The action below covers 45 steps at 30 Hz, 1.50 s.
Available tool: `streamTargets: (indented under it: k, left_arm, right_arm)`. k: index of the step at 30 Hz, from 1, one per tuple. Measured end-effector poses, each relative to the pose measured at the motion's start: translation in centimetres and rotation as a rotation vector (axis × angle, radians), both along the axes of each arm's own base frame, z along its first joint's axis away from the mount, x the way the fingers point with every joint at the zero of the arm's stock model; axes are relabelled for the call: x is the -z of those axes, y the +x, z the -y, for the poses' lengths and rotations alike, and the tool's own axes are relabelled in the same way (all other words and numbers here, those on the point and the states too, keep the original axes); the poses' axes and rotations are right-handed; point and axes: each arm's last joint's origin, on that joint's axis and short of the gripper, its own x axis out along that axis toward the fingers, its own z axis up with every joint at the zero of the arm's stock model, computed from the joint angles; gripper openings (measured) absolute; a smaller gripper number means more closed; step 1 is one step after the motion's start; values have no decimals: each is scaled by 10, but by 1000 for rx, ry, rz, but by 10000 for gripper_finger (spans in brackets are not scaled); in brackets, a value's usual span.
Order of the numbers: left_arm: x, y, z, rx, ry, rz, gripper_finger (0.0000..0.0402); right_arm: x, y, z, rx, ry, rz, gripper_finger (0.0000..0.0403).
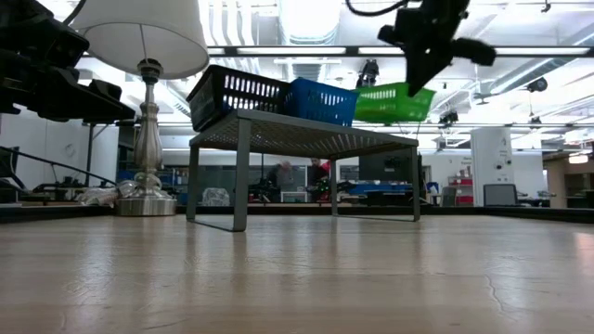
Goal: Pick & Place Office Desk Supplies
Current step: Put the green basket filled with rubber bands on the shelf
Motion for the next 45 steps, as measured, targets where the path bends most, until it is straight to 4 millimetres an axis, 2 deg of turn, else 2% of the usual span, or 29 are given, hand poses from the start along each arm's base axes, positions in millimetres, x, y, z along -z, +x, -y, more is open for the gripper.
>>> streamTargets:
  k: [8,18,24,45]
  left_arm:
    - [0,0,0,0,0,0,133]
    - [0,0,0,0,0,0,133]
    - [0,0,0,0,0,0,133]
    - [0,0,0,0,0,0,133]
  right_arm:
    - [12,17,28,-36,109,13,13]
    - [17,43,37,-43,136,-1,13]
    - [21,55,40,6,214,22,13]
    - [24,66,6,-12,259,16,13]
